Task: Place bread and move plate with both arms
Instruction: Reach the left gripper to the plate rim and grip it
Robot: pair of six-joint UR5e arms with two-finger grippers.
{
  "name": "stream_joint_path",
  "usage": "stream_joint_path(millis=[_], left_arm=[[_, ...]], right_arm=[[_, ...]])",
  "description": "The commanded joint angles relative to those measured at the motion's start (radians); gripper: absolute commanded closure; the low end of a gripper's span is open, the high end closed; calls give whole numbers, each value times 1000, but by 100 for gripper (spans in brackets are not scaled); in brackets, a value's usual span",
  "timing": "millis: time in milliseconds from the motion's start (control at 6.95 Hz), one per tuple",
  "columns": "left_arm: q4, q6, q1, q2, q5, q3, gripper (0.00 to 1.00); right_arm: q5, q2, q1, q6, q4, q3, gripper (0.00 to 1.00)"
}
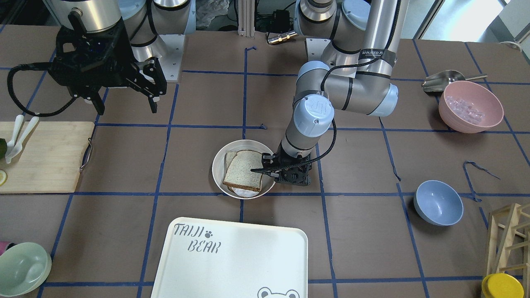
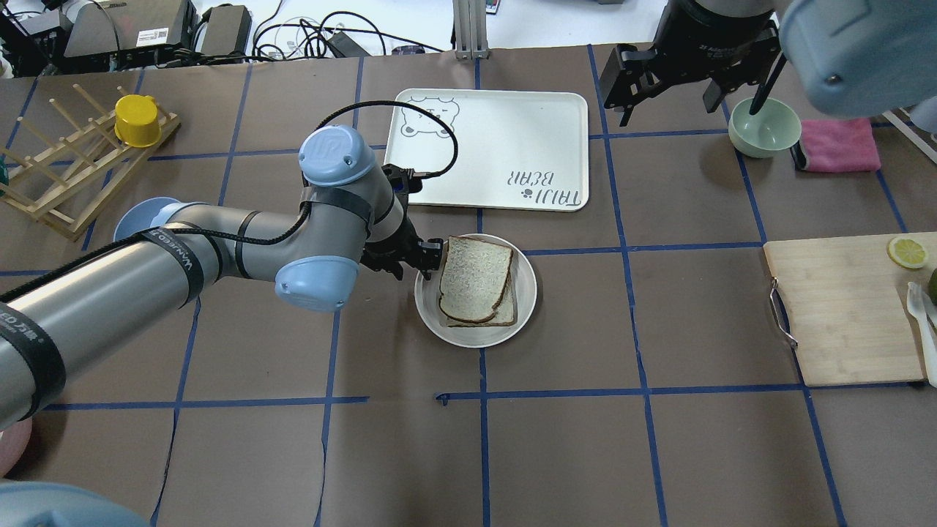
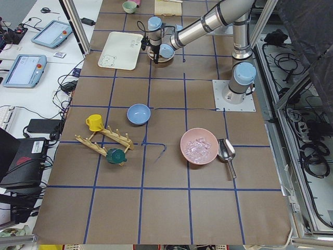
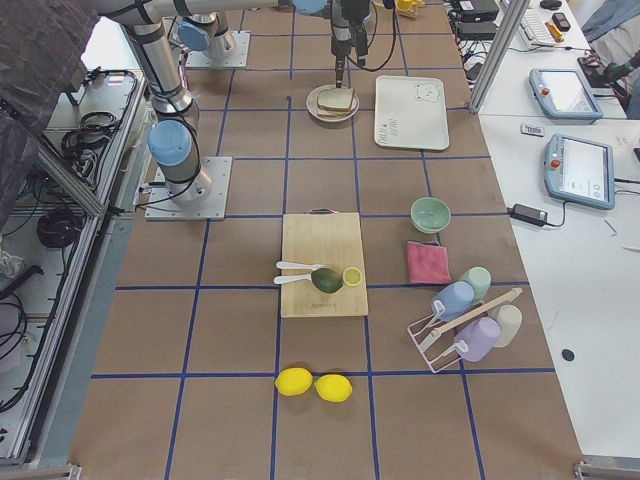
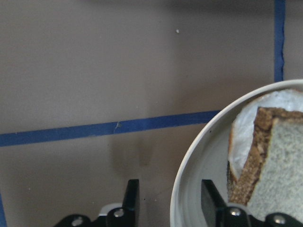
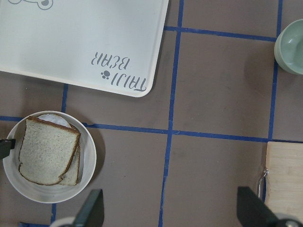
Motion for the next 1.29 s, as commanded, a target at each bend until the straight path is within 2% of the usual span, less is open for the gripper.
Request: stream_joint_path(millis=[0, 144, 288, 719, 863, 1151], left_arm=[[1, 0, 0, -12, -2, -21, 50], [1, 4, 0, -11, -7, -14, 65], [3, 4, 0, -9, -9, -14, 100], [5, -13, -2, 18, -18, -9, 100], [-9, -35, 1, 37, -89, 23, 100], [-134, -54, 29, 54, -126, 139, 100]], right_arm=[[0, 0, 1, 1, 4, 2, 0], [0, 0, 1, 2, 5, 3, 0], [0, 0, 1, 3, 8, 3, 0], [2, 1, 3, 3, -1, 11, 0], [2, 1, 1, 3, 1, 13, 0], [2, 1, 3, 3, 1, 13, 0]])
